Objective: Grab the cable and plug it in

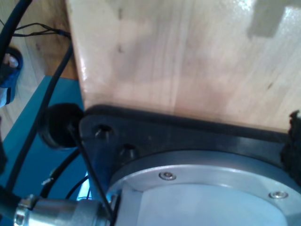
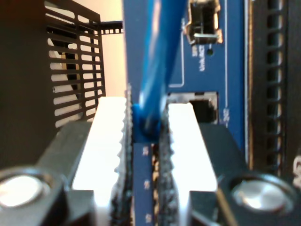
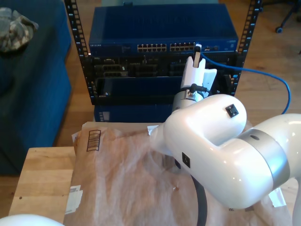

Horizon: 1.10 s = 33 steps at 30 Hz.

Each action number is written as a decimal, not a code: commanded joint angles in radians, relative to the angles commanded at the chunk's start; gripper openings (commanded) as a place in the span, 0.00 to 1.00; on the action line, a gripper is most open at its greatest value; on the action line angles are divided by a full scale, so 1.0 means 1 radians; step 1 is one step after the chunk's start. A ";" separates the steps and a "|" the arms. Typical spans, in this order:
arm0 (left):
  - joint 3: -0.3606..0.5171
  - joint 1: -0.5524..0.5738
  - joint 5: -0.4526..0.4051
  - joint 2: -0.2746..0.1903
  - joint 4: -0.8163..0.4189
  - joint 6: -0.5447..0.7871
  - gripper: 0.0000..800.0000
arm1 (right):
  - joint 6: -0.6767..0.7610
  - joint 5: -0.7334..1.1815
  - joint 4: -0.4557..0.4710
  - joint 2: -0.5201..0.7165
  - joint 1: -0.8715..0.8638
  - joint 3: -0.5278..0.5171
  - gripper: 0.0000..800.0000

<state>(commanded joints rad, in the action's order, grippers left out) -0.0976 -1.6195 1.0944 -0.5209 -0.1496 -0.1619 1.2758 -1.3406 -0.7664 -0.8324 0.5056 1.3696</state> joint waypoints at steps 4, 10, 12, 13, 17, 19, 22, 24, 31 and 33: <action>0.000 0.000 0.000 0.000 -0.002 0.000 1.00 | 0.002 0.002 0.000 -0.009 -0.002 0.000 0.00; 0.000 0.000 0.000 -0.002 0.000 0.000 1.00 | 0.002 0.005 0.003 -0.025 -0.011 0.020 0.00; 0.000 0.000 0.000 -0.002 0.000 0.000 1.00 | 0.002 0.005 0.003 -0.025 -0.011 0.023 0.00; 0.000 0.000 0.000 -0.002 -0.002 0.000 1.00 | 0.002 0.005 0.003 -0.025 -0.011 0.025 0.00; 0.000 0.000 0.000 -0.002 -0.002 0.000 1.00 | 0.002 0.005 0.003 -0.021 -0.011 0.023 0.01; 0.000 0.000 0.000 -0.002 -0.002 0.000 1.00 | 0.002 0.005 0.006 -0.018 -0.011 0.021 0.15; 0.000 0.000 0.000 0.000 -0.002 0.000 1.00 | 0.003 0.005 0.011 -0.015 -0.011 0.014 0.35; 0.000 0.000 0.000 -0.002 0.000 0.000 1.00 | 0.005 0.003 0.011 -0.009 -0.009 0.002 0.39; 0.000 0.000 0.000 0.000 -0.002 0.000 1.00 | 0.006 0.110 0.014 0.212 -0.008 -0.298 0.53; 0.000 0.000 0.000 -0.002 0.000 0.000 1.00 | 0.006 0.138 0.017 0.267 -0.009 -0.354 0.53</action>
<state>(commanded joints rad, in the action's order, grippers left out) -0.0976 -1.6195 1.0944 -0.5224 -0.1496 -0.1619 1.2820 -1.2026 -0.7495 -0.5654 0.4964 1.0152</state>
